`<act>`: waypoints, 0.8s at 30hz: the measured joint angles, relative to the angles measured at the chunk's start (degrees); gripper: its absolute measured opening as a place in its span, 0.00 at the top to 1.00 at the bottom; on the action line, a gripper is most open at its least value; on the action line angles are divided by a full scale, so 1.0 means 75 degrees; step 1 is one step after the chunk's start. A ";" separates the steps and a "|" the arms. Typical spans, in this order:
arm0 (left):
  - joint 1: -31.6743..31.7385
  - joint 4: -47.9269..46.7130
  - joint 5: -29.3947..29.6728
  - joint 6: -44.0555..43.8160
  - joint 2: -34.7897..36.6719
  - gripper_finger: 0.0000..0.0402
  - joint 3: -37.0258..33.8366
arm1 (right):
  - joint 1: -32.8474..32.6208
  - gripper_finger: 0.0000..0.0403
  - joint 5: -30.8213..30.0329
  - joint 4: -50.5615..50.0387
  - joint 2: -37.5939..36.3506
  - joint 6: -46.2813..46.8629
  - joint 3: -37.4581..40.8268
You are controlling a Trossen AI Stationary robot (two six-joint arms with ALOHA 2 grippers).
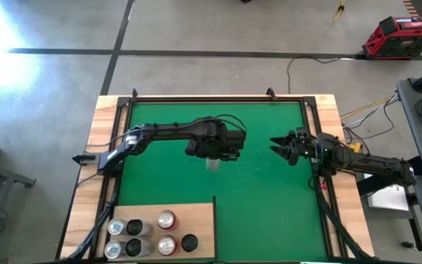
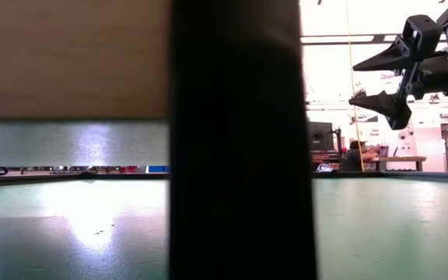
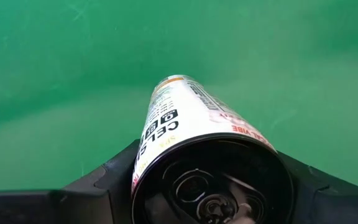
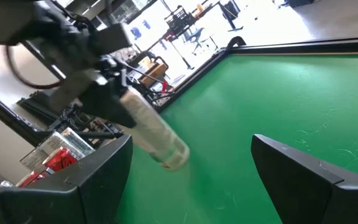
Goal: Place canned beverage on shelf
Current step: Put the white and yellow soda can on the shelf align with the other white and yellow soda can
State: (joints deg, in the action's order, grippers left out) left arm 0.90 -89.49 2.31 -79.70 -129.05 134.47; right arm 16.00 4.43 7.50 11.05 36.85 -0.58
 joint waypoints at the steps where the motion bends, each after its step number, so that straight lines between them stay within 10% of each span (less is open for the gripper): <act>1: -0.0095 -0.0048 0.0000 -0.0027 0.0087 0.40 -0.0003 | 0.0002 0.21 0.0005 0.0001 0.0000 0.0002 0.0000; 13: -0.1607 -0.0073 0.0700 -0.0890 0.0781 0.40 -0.0156 | 0.0001 0.21 -0.0004 -0.0002 0.0000 -0.0001 0.0000; 24: -0.2494 -0.0069 0.0367 -0.2043 0.1980 0.40 -0.2164 | 0.0001 0.21 0.0001 -0.0001 0.0000 0.0001 0.0000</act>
State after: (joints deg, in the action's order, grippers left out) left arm -17.80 -90.01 5.06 -95.02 -114.20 118.25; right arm 16.00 4.44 7.49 11.05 36.85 -0.58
